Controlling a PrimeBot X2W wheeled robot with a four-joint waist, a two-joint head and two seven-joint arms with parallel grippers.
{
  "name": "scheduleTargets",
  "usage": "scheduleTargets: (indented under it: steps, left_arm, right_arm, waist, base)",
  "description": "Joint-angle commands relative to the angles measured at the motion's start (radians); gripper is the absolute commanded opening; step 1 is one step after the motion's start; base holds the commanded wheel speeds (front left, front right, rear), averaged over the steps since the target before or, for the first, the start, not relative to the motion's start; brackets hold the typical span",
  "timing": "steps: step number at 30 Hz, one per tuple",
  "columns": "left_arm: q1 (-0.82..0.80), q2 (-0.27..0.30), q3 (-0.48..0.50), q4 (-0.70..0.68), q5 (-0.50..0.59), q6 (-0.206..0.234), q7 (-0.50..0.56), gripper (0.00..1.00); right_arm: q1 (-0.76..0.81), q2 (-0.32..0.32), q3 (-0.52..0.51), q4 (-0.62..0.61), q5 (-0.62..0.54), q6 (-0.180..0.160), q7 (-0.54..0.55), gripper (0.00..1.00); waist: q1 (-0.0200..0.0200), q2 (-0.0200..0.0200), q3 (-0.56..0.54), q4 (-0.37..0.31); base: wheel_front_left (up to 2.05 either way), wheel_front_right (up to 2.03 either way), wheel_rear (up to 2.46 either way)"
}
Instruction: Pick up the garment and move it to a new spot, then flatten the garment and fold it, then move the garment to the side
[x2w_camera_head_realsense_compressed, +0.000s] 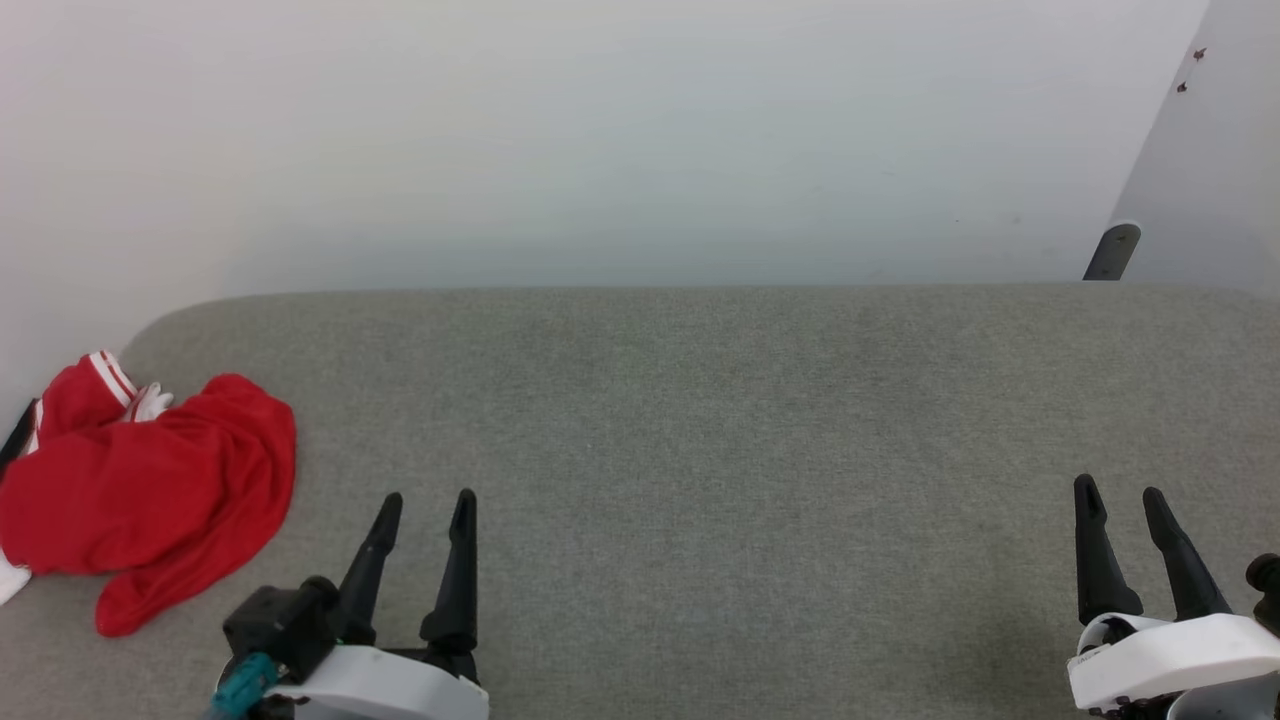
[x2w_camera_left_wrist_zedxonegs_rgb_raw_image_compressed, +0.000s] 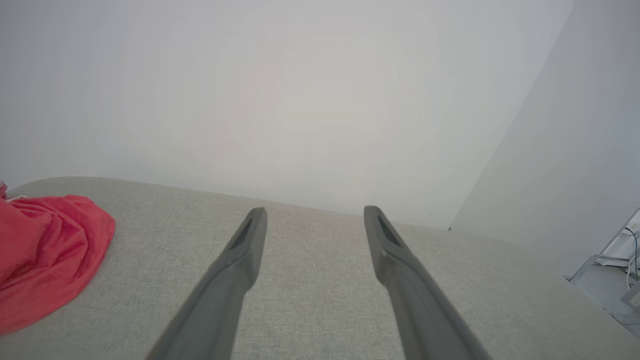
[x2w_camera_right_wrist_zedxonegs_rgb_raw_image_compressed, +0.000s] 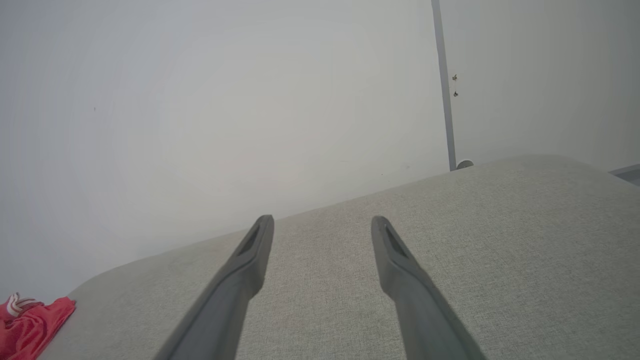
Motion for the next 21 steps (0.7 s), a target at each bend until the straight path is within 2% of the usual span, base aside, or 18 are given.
scheduleTargets:
  steps: [1,14,21]
  left_arm:
    - [0.002,0.005,-0.005,-0.008,0.019,0.005,-0.008,1.00]
    - [0.009,0.019,-0.024,-0.011,0.091,0.011,-0.032,1.00]
    - [0.013,0.023,-0.031,-0.013,0.093,0.014,-0.034,1.00]
  right_arm:
    - [0.005,-0.003,0.000,-0.007,-0.018,0.001,-0.006,1.00]
    - [0.013,-0.003,-0.002,-0.018,-0.096,0.001,-0.023,1.00]
    - [0.018,-0.003,-0.004,-0.019,-0.105,0.001,-0.026,1.00]
  waist:
    - [0.0000,0.0000,-0.001,0.000]
    - [0.0000,0.0000,-0.011,0.005]
    - [0.0000,0.0000,-0.014,0.007]
  base:
    - [0.00,0.00,0.00]
    - [0.00,0.00,0.00]
    - [0.00,0.00,0.00]
